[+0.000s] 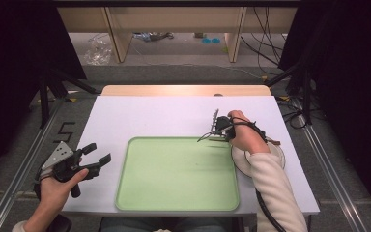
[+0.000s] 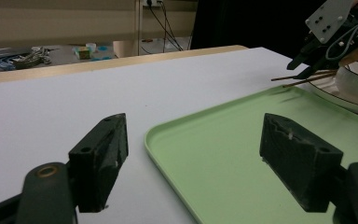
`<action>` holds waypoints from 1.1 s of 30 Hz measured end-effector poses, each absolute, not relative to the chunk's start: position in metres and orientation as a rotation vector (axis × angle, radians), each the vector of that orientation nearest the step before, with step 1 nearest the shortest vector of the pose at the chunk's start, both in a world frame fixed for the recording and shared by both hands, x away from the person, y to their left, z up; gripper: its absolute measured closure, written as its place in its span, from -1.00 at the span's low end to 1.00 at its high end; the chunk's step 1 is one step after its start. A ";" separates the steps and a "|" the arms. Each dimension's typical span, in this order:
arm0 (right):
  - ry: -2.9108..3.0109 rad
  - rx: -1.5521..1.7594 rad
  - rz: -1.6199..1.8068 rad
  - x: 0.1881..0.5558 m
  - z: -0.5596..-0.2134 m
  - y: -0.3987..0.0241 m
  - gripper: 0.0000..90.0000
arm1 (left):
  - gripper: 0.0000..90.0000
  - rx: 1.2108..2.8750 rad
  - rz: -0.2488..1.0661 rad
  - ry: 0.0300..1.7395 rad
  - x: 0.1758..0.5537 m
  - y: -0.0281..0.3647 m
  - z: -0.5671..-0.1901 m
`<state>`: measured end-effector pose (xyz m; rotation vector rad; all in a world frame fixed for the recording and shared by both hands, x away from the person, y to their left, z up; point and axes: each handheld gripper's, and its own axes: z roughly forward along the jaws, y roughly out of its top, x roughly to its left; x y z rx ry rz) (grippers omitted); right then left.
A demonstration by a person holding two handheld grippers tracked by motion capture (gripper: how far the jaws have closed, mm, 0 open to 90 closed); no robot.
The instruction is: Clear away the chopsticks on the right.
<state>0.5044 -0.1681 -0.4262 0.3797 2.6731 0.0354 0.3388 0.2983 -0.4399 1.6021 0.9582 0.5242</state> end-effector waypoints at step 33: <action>2.687 0.330 -0.001 0.517 -0.441 -0.156 0.67 | -0.47 1.602 0.528 0.961 0.339 0.299 -0.440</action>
